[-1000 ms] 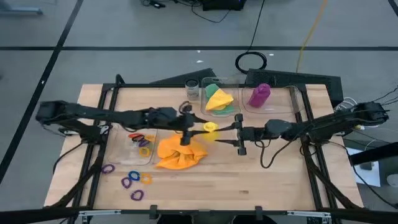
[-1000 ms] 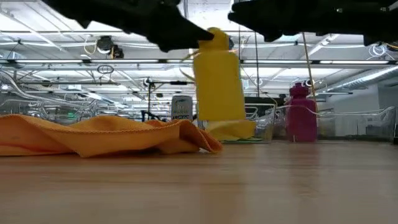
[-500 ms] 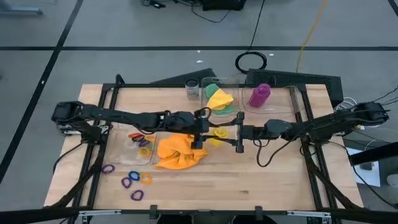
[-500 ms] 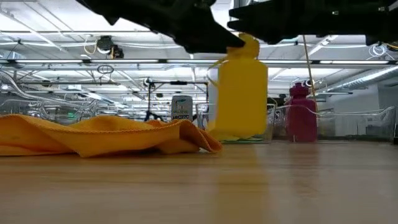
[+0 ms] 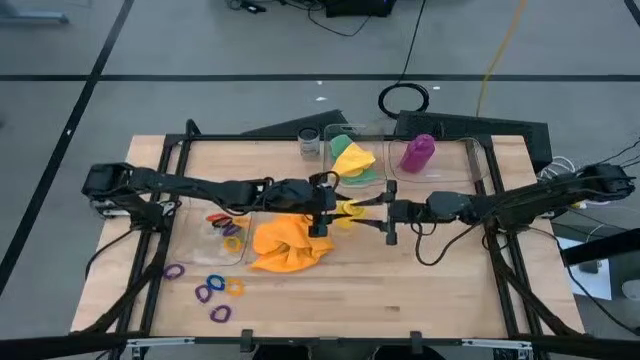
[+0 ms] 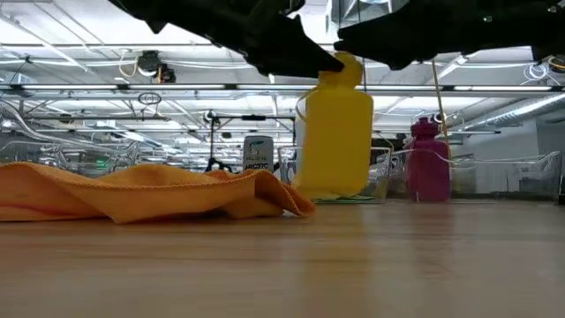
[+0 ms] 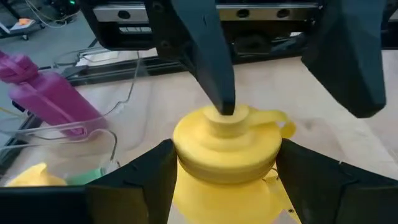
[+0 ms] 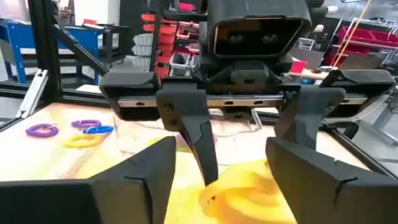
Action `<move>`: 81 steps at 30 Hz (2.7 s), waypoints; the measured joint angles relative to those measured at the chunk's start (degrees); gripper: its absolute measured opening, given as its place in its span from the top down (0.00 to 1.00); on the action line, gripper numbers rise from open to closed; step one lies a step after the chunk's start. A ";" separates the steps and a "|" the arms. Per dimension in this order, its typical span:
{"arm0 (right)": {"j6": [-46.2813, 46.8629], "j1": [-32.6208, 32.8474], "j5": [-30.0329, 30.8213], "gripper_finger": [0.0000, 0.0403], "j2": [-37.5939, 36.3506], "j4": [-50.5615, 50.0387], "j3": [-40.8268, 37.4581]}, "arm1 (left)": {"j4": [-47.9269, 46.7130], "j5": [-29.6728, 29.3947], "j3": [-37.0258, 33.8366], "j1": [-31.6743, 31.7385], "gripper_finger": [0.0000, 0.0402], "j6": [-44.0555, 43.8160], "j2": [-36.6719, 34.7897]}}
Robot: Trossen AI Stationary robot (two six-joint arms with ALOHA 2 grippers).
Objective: Pick & Place Sports Items
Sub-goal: Put the yellow water bottle into the top right transparent bin
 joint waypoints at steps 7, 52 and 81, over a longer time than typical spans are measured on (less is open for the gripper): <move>-1.75 0.00 6.09 0.62 -0.07 -1.01 0.01 | 0.69 -0.36 -0.02 -0.31 0.51 0.39 0.00; -2.86 0.00 6.86 0.96 -0.04 -1.57 -0.01 | 1.32 -0.13 -0.09 -1.02 0.51 0.29 -0.07; -0.02 4.97 28.07 0.96 -21.60 -24.90 -0.06 | -5.04 0.01 -0.04 -1.06 0.09 -2.82 -6.08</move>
